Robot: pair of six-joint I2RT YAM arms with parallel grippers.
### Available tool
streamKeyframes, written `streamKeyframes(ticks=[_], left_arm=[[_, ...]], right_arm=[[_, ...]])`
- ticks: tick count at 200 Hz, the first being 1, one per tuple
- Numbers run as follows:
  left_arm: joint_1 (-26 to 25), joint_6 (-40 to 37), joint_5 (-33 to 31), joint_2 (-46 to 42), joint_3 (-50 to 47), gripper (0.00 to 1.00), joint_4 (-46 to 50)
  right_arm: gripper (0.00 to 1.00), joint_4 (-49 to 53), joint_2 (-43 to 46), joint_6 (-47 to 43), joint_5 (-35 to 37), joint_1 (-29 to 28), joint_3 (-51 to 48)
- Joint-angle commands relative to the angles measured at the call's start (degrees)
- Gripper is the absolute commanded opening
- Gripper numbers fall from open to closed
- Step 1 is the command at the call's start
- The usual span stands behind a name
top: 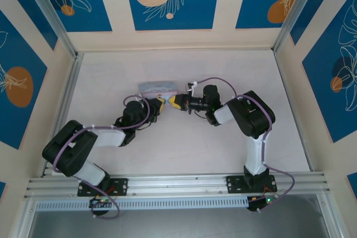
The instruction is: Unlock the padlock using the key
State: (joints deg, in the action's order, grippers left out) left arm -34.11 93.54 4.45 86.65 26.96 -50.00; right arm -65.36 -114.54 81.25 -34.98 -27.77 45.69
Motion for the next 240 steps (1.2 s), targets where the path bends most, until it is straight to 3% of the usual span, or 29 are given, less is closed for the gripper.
streamKeyframes(ticks=[1,92,158,240], left_arm=[[-3.2,2.9,12.0,-3.8,2.5,0.00,-7.1],[-3.4,8.6,5.7,-14.9,1.5,0.00,7.4],[-3.3,8.0,6.4,-14.0,0.8,0.00,6.8],[-3.3,6.3,6.7,-14.5,0.1,0.00,8.3]], right_arm=[[0.00,2.9,0.3,0.3,2.1,-1.2,1.0],[0.00,4.6,2.0,-1.9,1.8,-1.2,1.1],[0.00,4.9,2.6,-0.9,0.1,-1.5,2.0],[0.00,16.3,4.1,3.0,-3.8,-1.6,7.0]])
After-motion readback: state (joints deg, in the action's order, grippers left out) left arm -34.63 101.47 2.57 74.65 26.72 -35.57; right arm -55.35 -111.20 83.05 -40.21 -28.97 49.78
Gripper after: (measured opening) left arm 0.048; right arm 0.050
